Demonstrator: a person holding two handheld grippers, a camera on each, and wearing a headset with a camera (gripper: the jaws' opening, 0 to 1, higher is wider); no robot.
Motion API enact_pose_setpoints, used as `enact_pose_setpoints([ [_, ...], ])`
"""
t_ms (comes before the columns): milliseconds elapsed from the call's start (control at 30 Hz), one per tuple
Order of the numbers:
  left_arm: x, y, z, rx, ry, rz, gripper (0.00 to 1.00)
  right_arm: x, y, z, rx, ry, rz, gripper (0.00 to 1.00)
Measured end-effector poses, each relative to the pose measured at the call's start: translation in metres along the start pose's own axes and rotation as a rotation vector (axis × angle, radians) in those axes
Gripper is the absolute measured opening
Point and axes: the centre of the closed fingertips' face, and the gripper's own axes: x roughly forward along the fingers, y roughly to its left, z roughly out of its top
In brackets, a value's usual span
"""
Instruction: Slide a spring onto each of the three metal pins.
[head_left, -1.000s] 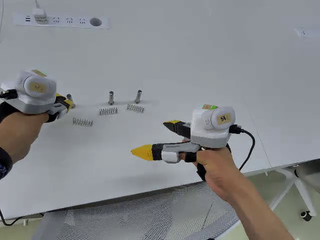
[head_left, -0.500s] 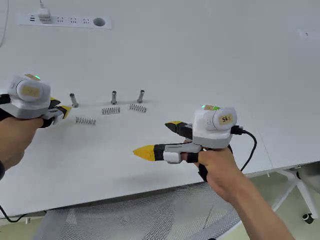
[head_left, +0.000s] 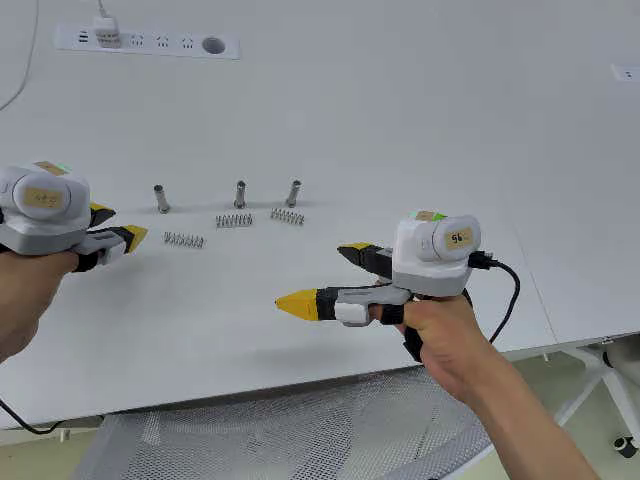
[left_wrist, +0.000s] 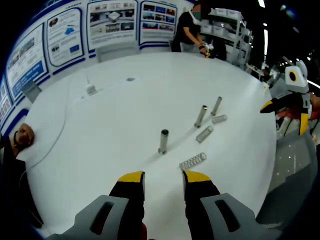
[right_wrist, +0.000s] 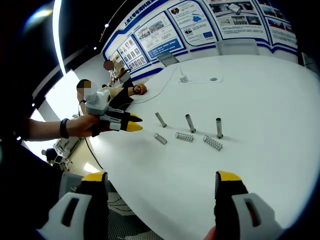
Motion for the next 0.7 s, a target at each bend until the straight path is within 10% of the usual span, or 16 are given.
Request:
enact_pose_setpoints([
  [700,-0.03,-0.015,-0.003,-0.013,-0.039,-0.042,0.48,0.003,-0.003,0.0,-0.004,0.003,0.001,0.89],
])
